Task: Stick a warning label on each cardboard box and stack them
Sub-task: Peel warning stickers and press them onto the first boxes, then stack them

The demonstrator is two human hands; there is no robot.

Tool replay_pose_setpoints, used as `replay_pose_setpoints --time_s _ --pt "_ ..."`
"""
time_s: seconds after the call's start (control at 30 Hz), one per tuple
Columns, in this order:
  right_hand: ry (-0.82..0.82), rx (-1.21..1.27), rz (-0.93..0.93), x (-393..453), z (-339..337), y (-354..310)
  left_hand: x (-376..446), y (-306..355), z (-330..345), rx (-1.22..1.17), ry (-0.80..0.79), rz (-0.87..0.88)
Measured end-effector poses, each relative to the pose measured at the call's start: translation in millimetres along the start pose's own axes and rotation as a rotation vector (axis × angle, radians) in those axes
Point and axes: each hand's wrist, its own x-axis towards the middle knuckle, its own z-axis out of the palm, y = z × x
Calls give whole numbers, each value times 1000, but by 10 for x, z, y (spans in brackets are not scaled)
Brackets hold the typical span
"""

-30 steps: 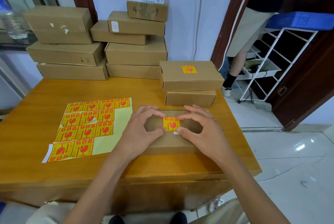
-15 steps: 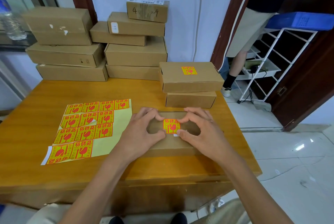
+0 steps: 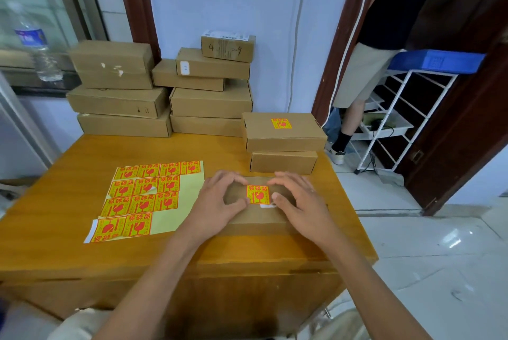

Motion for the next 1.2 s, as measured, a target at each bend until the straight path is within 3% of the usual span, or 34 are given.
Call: replay_pose_setpoints --time_s 0.1,0.2,0.27,0.4,0.53,0.73,0.9,0.97,1.2 --pt "32 11 24 -39 0 -29 -99 89 28 -68 85 -25" --pt "5 -32 36 -77 9 -44 -136 151 -11 188 163 5" --pt "-20 -60 27 -105 -7 -47 -148 172 -51 314 78 66" --pt "-168 -68 21 -198 -148 -40 -230 130 -171 247 -234 72" --pt "-292 -168 14 -347 -250 52 -295 52 -235 366 -313 33" --pt "-210 -220 12 -441 -190 58 -360 52 -171 378 -244 47" --pt "66 -9 99 -634 -77 56 -543 95 -3 232 45 -65" --pt "85 37 176 -670 -41 46 -581 153 87 217 119 -96" --pt "163 153 245 -739 -43 64 -613 256 173 228 126 -92"
